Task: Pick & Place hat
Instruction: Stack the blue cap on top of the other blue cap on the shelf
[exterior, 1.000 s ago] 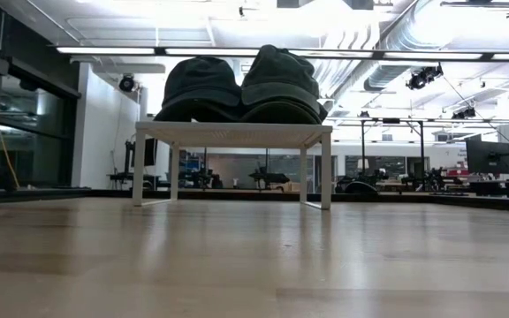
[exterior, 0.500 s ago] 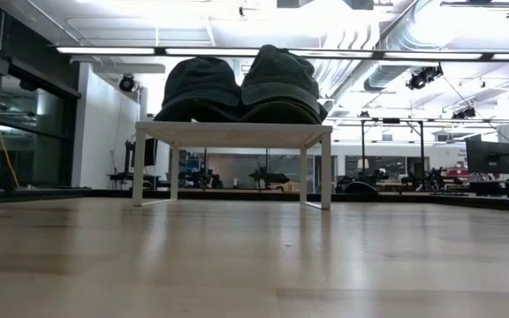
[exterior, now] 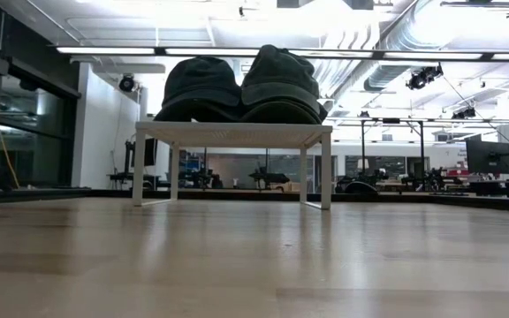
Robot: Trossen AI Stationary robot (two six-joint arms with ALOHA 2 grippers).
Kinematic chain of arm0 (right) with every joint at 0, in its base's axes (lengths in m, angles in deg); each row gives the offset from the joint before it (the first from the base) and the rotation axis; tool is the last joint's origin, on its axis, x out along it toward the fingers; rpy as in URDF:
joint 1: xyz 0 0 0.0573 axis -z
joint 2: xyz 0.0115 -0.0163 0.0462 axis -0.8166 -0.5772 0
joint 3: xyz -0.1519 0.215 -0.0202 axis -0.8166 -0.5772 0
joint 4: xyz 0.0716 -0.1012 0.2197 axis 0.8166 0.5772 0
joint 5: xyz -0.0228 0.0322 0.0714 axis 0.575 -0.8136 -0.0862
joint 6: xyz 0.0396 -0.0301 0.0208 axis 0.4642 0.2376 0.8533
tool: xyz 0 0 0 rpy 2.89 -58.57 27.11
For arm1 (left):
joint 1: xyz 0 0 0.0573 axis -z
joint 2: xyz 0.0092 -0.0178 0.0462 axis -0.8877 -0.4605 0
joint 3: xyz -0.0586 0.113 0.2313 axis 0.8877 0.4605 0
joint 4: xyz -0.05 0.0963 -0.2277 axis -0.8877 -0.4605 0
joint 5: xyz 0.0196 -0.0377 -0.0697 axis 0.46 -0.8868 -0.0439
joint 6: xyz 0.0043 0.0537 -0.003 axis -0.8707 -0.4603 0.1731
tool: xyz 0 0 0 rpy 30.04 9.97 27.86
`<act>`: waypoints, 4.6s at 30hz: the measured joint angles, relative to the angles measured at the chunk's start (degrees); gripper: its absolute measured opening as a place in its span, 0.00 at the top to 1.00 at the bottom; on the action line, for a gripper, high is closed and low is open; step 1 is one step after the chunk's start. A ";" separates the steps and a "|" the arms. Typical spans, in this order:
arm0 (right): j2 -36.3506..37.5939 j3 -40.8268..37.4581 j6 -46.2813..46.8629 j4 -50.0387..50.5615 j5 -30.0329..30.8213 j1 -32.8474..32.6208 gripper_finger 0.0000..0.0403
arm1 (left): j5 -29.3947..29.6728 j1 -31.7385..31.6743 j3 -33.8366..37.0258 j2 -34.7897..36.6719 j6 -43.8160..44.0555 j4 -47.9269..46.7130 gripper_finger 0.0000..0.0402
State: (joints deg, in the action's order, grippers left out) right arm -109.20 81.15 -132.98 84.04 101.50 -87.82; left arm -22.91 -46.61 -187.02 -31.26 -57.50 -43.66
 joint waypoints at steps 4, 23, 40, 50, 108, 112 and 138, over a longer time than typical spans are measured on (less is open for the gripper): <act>-1.92 0.00 -0.42 -2.37 8.36 0.59 0.65 | -2.54 0.05 0.00 0.00 -0.15 2.73 1.00; -2.18 0.00 -0.33 -9.47 17.24 1.96 0.65 | -6.66 0.24 -0.02 0.00 1.68 2.24 1.00; -1.72 0.00 0.22 -17.09 16.92 0.65 0.97 | -5.29 0.52 -0.02 0.04 1.67 -2.18 0.99; -1.68 0.00 -0.69 -17.49 15.54 0.65 0.99 | -5.39 0.52 -0.02 0.04 0.83 -3.43 0.91; 20.95 0.13 -3.60 -23.81 10.61 -19.24 0.99 | -29.85 -3.35 0.02 5.27 -24.24 -9.98 0.45; 20.95 0.13 -3.48 -23.79 9.60 -19.22 0.99 | -32.16 -3.38 0.02 5.27 -24.15 -9.99 0.45; 20.92 0.11 0.21 -21.10 7.22 -19.19 0.99 | -41.85 -3.20 -0.04 4.76 -20.93 -7.84 0.45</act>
State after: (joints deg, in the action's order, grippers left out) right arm -88.28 81.26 -132.76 62.94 108.72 -107.02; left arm -64.76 -49.81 -187.06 -26.50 -78.43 -51.51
